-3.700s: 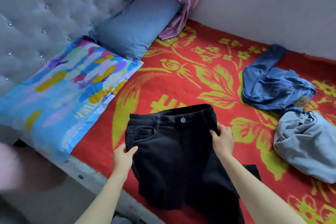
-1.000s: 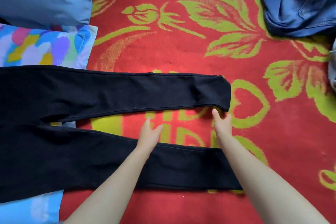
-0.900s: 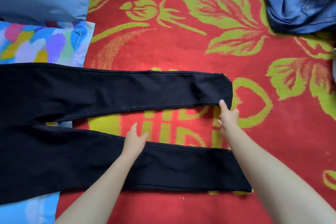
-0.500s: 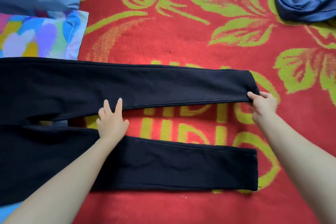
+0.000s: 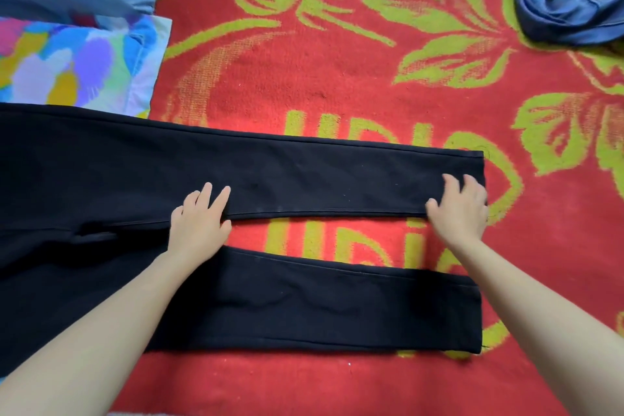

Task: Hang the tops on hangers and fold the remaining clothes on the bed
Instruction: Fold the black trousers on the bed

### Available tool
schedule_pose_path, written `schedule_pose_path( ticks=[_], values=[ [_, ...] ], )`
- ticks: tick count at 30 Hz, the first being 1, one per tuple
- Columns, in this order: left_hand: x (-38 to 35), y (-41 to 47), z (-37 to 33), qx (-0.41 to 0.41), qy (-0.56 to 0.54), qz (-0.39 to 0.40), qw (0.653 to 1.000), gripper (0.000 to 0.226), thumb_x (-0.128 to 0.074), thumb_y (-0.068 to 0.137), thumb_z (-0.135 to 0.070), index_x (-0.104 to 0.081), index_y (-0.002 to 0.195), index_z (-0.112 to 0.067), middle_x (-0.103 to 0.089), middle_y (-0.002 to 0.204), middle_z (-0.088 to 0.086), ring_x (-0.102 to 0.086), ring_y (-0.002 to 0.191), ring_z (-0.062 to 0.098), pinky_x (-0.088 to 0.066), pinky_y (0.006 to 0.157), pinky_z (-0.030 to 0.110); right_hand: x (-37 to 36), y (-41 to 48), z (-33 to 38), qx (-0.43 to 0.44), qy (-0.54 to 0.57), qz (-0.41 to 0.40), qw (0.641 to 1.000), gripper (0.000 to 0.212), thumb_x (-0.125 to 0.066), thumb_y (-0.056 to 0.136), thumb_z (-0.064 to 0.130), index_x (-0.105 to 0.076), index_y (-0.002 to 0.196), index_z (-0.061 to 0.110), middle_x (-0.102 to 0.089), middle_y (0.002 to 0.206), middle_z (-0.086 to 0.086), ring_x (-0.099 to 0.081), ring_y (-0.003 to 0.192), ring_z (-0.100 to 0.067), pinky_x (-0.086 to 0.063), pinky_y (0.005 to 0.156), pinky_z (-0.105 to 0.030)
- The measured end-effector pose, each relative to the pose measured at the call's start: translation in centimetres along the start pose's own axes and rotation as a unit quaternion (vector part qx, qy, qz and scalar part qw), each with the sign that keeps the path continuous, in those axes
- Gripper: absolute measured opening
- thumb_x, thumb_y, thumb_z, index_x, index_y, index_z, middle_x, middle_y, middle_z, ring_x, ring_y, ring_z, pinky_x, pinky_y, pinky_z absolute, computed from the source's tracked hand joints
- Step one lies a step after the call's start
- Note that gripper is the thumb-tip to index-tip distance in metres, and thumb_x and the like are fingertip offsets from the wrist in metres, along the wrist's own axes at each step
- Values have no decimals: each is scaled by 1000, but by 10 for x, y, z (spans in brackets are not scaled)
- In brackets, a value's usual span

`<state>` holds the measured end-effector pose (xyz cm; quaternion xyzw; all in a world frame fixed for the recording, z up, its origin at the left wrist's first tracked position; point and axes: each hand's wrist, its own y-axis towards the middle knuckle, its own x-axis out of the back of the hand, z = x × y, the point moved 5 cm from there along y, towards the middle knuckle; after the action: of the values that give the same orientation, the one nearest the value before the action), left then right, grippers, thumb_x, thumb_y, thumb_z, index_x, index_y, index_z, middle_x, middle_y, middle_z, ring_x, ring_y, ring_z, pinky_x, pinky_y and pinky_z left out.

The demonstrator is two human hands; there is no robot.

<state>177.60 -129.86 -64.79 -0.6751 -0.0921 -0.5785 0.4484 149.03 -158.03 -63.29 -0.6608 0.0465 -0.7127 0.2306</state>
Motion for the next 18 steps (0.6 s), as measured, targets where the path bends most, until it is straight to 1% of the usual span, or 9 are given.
schedule_pose_path(
  ticks=[2, 4, 6, 9, 12, 14, 18],
  values=[
    [8, 3, 22, 12, 8, -10, 1000, 62, -45, 95, -33, -16, 150, -25, -13, 156, 9, -17, 140, 28, -27, 105, 40, -8, -8, 36, 71, -48, 12, 996, 54, -52, 92, 18, -35, 142, 10, -20, 152, -19, -16, 139, -32, -30, 101, -46],
    [17, 8, 48, 30, 4, -24, 999, 61, -44, 96, -31, -17, 150, -24, -14, 156, 10, -18, 139, 28, -28, 105, 41, -19, -14, 73, 123, -84, 25, 988, 56, -48, 93, 20, -29, 145, 13, -15, 154, -16, -12, 142, -30, -30, 102, -43],
    [26, 16, 73, 42, 5, -41, 998, 60, -44, 96, -28, -18, 150, -22, -14, 156, 11, -19, 139, 29, -28, 104, 41, -30, -18, 105, 162, -106, 38, 980, 58, -45, 95, 22, -22, 148, 17, -10, 156, -13, -8, 143, -28, -28, 104, -41],
    [37, 33, 116, 45, 28, -50, 997, 60, -45, 96, -24, -18, 150, -20, -14, 156, 12, -19, 139, 30, -28, 104, 43, -46, -22, 150, 202, -136, 47, 969, 61, -45, 95, 21, -16, 149, 19, -7, 158, -10, -5, 145, -26, -22, 109, -41],
    [49, 56, 142, 23, 66, -61, 996, 62, -47, 94, -21, -20, 149, -19, -14, 156, 14, -19, 139, 31, -28, 103, 45, -51, -11, 167, 205, -173, 50, 962, 67, -45, 95, 19, -8, 150, 21, -4, 158, -9, -2, 145, -26, -17, 112, -45],
    [59, 75, 157, 12, 93, -61, 994, 65, -47, 94, -22, -15, 150, -20, -10, 156, 12, -15, 140, 29, -26, 105, 43, -51, -2, 168, 199, -211, 51, 956, 73, -48, 94, 18, -2, 150, 22, -2, 158, -9, -1, 145, -27, -15, 113, -48],
    [75, 112, 172, -19, 133, -37, 990, 76, -52, 91, -25, -5, 150, -24, -3, 157, 8, -7, 143, 25, -20, 110, 43, -51, 9, 171, 179, -259, 43, 948, 88, -58, 91, 24, 8, 150, 20, -3, 157, -10, 0, 145, -29, -11, 113, -52]
  ],
)
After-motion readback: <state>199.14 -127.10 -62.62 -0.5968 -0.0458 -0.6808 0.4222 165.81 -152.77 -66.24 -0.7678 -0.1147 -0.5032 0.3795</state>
